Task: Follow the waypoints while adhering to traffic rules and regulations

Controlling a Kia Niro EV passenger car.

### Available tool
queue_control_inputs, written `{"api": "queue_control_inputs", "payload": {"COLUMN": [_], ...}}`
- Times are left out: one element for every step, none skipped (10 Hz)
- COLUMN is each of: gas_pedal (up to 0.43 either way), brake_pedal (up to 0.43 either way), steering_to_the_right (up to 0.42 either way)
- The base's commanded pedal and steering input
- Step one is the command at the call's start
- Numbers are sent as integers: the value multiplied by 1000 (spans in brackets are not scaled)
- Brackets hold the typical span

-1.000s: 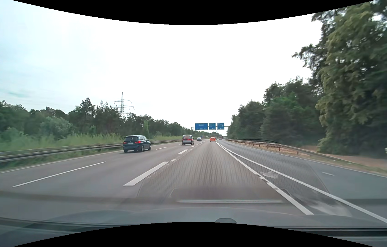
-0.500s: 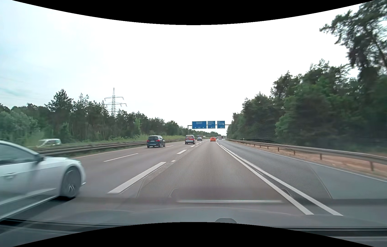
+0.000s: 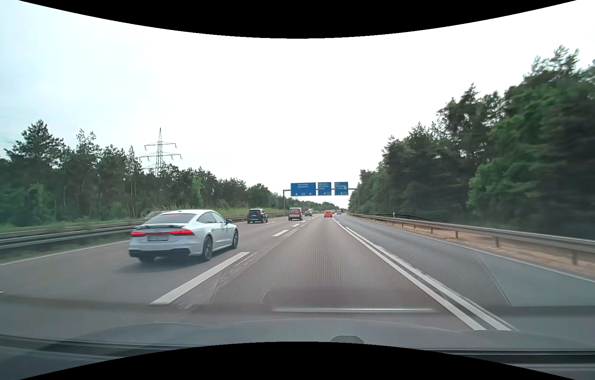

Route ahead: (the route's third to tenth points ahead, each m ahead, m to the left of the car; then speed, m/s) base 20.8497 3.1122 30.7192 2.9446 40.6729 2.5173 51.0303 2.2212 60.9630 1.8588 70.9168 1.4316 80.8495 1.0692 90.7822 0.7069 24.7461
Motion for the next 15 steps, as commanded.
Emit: {"api": "queue_control_inputs", "payload": {"gas_pedal": [138,150,150,150,157,157,157,157,157,157,157,157,157,157,157], "brake_pedal": [0,0,0,0,0,0,0,0,0,0,0,0,0,0,0], "steering_to_the_right": [-1,-1,-1,-1,-1,-1,-1,-1,-1,0,0,0,0,0,0]}}
